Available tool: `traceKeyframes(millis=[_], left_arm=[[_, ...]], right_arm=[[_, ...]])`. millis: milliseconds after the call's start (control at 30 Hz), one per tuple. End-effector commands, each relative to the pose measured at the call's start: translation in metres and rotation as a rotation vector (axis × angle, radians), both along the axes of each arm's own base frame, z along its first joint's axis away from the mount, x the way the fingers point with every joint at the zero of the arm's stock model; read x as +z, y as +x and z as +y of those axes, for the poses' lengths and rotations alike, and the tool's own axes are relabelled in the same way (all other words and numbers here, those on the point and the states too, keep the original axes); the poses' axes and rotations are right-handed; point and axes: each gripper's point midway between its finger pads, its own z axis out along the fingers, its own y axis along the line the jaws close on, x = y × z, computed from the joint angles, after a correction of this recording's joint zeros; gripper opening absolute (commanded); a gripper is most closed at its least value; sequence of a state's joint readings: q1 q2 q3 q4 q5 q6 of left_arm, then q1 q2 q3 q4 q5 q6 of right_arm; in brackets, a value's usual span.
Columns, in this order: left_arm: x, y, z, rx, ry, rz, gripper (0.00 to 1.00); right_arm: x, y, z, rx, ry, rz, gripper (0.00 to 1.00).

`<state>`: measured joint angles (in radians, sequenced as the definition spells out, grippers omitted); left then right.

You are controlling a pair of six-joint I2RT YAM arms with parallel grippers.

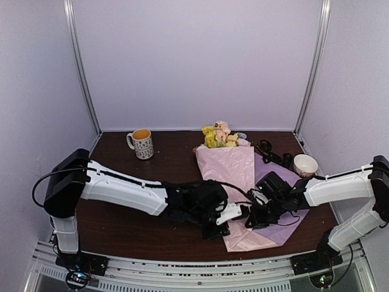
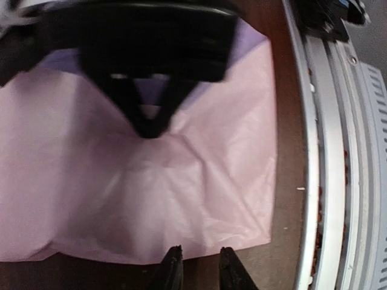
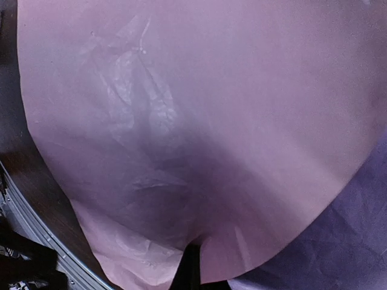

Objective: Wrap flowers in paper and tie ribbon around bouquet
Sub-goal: Adjust the 2/3-folded wrapping paper at the center of the board.

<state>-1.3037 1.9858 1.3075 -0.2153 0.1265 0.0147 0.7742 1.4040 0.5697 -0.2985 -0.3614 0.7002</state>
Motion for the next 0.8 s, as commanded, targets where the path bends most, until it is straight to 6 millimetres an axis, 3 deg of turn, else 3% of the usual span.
traceKeyframes(millis=[0, 100, 200, 300, 400, 600, 700, 767], left_arm=[[0.047, 0.070, 0.004, 0.181, -0.110, 0.036, 0.25], [0.044, 0.112, 0.008, 0.301, -0.092, -0.011, 0.27], [0.032, 0.130, -0.002, 0.323, -0.056, -0.020, 0.28], [0.010, 0.132, -0.019, 0.302, -0.022, 0.024, 0.28], [-0.018, 0.126, -0.020, 0.296, 0.029, 0.070, 0.28], [-0.043, 0.124, -0.012, 0.296, 0.083, 0.075, 0.28], [-0.047, 0.123, -0.012, 0.290, 0.089, 0.079, 0.27], [-0.048, 0.122, -0.012, 0.288, 0.087, 0.086, 0.27]], right_arm=[[-0.036, -0.011, -0.037, -0.016, -0.178, 0.036, 0.01], [-0.036, -0.012, -0.035, -0.014, -0.161, 0.039, 0.02], [-0.033, -0.011, -0.028, -0.011, -0.131, 0.037, 0.04], [-0.028, -0.009, -0.025, -0.012, -0.117, 0.030, 0.05], [-0.022, -0.009, -0.026, -0.022, -0.107, 0.019, 0.08], [0.012, 0.005, -0.019, -0.064, 0.006, -0.042, 0.31], [0.029, 0.026, -0.025, -0.100, 0.021, -0.091, 0.48], [0.037, 0.042, -0.030, -0.129, 0.032, -0.114, 0.54]])
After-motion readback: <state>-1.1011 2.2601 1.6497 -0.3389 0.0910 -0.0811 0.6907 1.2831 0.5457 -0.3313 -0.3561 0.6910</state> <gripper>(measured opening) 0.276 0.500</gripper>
